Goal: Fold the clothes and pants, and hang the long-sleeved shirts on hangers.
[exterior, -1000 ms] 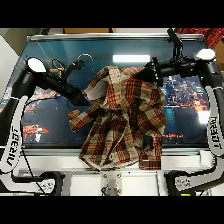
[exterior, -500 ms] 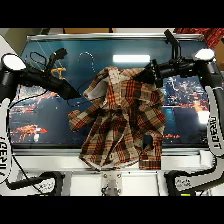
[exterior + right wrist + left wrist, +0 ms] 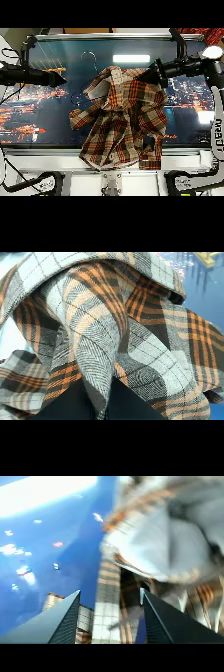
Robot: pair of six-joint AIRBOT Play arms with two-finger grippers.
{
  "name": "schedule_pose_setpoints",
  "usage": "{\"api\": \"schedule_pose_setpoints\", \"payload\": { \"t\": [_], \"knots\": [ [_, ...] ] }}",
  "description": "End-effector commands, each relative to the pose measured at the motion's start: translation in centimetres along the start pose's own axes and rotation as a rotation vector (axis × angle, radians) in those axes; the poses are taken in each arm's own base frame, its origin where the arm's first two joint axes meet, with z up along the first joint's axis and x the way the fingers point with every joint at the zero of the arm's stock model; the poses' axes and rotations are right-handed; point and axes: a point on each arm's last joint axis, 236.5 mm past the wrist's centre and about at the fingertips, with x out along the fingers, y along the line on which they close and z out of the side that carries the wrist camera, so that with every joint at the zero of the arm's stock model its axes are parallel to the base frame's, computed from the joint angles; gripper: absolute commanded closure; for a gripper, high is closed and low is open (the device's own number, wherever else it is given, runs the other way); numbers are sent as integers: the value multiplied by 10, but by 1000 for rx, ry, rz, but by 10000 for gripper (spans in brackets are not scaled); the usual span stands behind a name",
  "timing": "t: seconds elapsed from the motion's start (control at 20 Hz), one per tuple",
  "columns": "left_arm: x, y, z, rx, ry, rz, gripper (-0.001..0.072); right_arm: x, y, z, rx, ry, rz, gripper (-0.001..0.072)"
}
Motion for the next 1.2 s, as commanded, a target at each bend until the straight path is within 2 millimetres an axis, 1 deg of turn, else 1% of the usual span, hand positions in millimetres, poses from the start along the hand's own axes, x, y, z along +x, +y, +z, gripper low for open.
{"api": "schedule_pose_setpoints", "payload": {
  "t": [0.0,0.05,0.1,0.2,0.3,0.35,0.4,0.5,0.55,0.75,0.85,0.95,1.0,1.05,1.15],
  "knots": [
    [19,24,-7,-125,1,14,316,-3,10,3,-7,8,19,690],
    [36,26,-18,-150,45,-13,317,-3,11,3,-3,7,20,690],
    [51,25,-21,-180,65,-56,316,-3,11,3,3,8,21,690],
    [77,9,-17,-262,64,-196,316,-3,11,3,4,8,21,690],
    [99,-6,-12,-326,60,-319,316,-3,10,3,4,8,20,690],
    [109,-13,-18,-335,89,-358,316,-3,11,3,4,8,21,689],
    [118,-13,-27,-333,126,-361,316,-3,11,3,3,8,21,690],
    [132,-13,-44,-327,191,-353,317,-3,10,3,3,8,20,690],
    [137,-16,-46,-328,200,-362,316,-3,10,3,3,7,20,690],
    [154,-28,-41,-294,184,-336,318,-3,10,3,4,8,20,690],
    [159,-27,-37,-290,165,-319,326,-3,11,3,3,8,21,690],
    [159,-26,-34,-294,151,-314,688,-3,12,5,-2,7,18,690],
    [155,-25,-32,-301,147,-311,688,-5,14,7,-9,7,14,690],
    [147,-22,-27,-295,127,-301,689,-7,17,11,-21,7,6,690],
    [125,-14,-15,-268,76,-257,689,-16,22,21,-49,-1,-31,690]
  ]
}}
